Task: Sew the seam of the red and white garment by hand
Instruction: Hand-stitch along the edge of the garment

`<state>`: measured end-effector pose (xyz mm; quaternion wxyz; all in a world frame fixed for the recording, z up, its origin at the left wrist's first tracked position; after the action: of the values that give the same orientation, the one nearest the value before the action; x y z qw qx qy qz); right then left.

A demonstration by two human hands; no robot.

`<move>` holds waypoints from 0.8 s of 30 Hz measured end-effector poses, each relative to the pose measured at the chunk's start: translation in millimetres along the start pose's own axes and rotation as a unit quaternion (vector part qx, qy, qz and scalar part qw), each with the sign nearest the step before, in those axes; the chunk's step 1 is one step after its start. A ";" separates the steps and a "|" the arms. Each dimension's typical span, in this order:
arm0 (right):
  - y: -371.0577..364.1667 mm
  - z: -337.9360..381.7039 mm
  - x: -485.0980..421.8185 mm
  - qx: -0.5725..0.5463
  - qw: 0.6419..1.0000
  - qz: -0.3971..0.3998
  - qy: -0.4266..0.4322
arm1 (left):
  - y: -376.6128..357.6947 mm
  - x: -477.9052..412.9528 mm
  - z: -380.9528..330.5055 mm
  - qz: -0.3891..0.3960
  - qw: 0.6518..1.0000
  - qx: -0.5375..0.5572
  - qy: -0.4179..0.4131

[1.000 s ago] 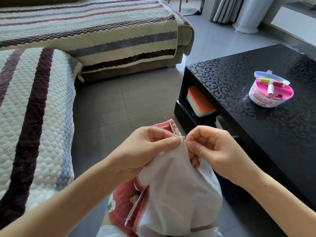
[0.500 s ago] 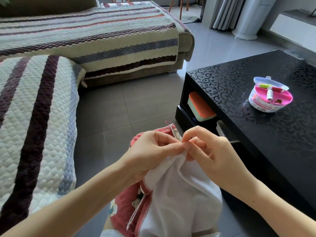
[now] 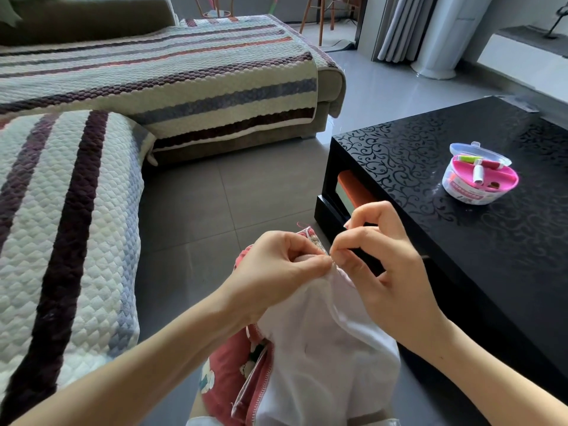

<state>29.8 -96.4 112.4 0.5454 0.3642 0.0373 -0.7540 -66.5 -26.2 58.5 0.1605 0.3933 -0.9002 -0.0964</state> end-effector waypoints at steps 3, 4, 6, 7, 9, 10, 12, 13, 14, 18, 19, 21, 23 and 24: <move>4.5 12.2 -5.8 -0.038 0.999 -0.007 0.013 | 2.0 -1.7 3.7 -0.021 0.999 -0.050 0.005; 9.2 16.7 -9.9 -0.050 0.998 -0.016 0.023 | 2.5 -1.7 7.6 -0.034 0.997 -0.074 0.011; 16.7 16.1 -20.1 -0.134 0.991 -0.019 0.009 | -0.9 -0.4 18.5 -0.033 0.997 -0.069 0.033; 16.4 9.5 -24.2 -0.212 0.977 -0.011 -0.033 | -3.3 -0.4 21.4 -0.021 0.998 -0.055 0.037; 2.8 -12.9 -26.1 -0.377 0.912 0.020 -0.162 | -4.2 -1.1 19.1 0.009 0.999 -0.027 0.033; -4.4 -26.3 -24.1 -0.428 0.874 0.028 -0.226 | -4.5 -1.3 17.4 0.025 0.999 -0.007 0.034; -8.8 -53.2 -21.7 -0.463 0.831 0.022 -0.307 | -3.0 -2.1 17.9 0.048 0.997 0.034 0.042; -7.3 -66.7 -23.7 -0.453 0.829 0.019 -0.328 | -2.3 -2.4 18.7 0.056 0.996 0.048 0.046; -4.8 -80.1 -27.9 -0.424 0.840 0.020 -0.338 | -2.3 -1.4 19.3 0.064 0.995 0.055 0.048; 12.3 -139.0 -58.6 -0.223 0.921 0.011 -0.319 | -6.4 4.9 15.8 0.104 0.990 0.087 0.039; 21.8 -158.6 -65.5 -0.167 0.932 -0.009 -0.320 | -7.3 6.5 14.6 0.112 0.988 0.098 0.040; 50.7 -196.7 -72.5 -0.033 0.941 -0.066 -0.330 | -7.5 9.6 13.6 0.121 0.984 0.124 0.050; 81.6 -228.9 -64.3 0.124 0.917 -0.110 -0.363 | -5.7 12.0 14.7 0.118 0.981 0.143 0.056; 89.5 -238.3 -58.2 0.159 0.902 -0.122 -0.381 | -4.3 12.7 15.1 0.117 0.981 0.147 0.056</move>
<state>235.1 21.9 2.8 0.3561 0.1232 -0.2497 -0.8920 -77.3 -37.7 45.8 0.1611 0.3095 -0.9339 0.0783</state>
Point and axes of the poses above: each hand's wrist, its own x-axis away from the middle knuckle, its own y-axis out of the back of the hand, z = x × y, the point moved 9 cm from there along -x, towards the middle knuckle, and after that the axes turned 8 degrees about -x, right-handed, at the moved point
